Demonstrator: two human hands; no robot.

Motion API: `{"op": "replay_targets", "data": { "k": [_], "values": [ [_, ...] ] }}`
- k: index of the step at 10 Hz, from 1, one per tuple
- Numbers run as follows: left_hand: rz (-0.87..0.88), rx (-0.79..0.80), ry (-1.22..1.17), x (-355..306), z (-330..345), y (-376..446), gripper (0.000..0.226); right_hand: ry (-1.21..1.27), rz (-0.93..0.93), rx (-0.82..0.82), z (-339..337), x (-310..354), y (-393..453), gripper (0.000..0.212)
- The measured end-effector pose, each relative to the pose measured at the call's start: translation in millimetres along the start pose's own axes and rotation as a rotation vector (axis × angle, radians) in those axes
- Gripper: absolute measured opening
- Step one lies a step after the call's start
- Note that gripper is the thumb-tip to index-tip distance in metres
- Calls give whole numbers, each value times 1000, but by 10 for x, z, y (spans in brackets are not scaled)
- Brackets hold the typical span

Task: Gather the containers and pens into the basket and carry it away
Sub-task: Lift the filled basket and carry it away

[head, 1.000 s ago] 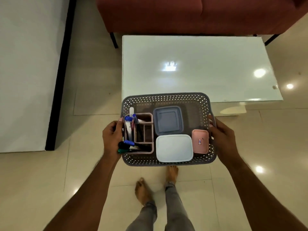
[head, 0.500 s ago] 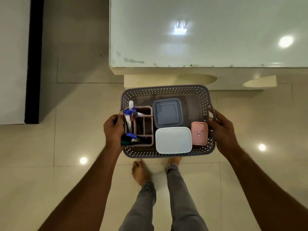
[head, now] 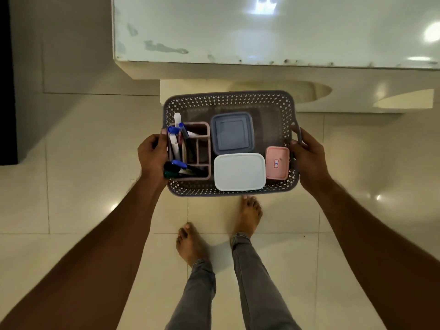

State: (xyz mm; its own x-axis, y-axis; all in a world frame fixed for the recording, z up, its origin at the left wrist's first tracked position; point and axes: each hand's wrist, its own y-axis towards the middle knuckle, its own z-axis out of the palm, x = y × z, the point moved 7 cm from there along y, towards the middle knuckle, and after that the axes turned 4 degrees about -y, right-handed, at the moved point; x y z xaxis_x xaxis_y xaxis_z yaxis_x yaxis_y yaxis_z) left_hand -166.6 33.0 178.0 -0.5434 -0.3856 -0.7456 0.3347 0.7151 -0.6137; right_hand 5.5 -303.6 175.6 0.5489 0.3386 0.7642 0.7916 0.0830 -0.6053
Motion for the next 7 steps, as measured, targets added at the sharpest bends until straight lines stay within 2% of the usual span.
{"op": "replay_targets", "data": {
  "k": [2, 4, 5, 6, 7],
  "values": [
    [-37, 7, -79, 93, 364, 600, 30, -19, -41, 25, 126, 70, 602, 42],
    [49, -11, -161, -4, 662, 1024, 33, -14, -61, 20, 232, 153, 1228, 41],
    [12, -18, -145, 40, 710, 1308, 35, -1, -87, 23, 284, 162, 1437, 40],
    [17, -31, 398, 1214, 611, 1213, 27, -5, -69, 32, 371, 128, 1637, 34],
    [-170, -61, 624, 3289, 747, 1263, 53, -30, -46, -22, 443, 111, 1775, 23]
  ]
}}
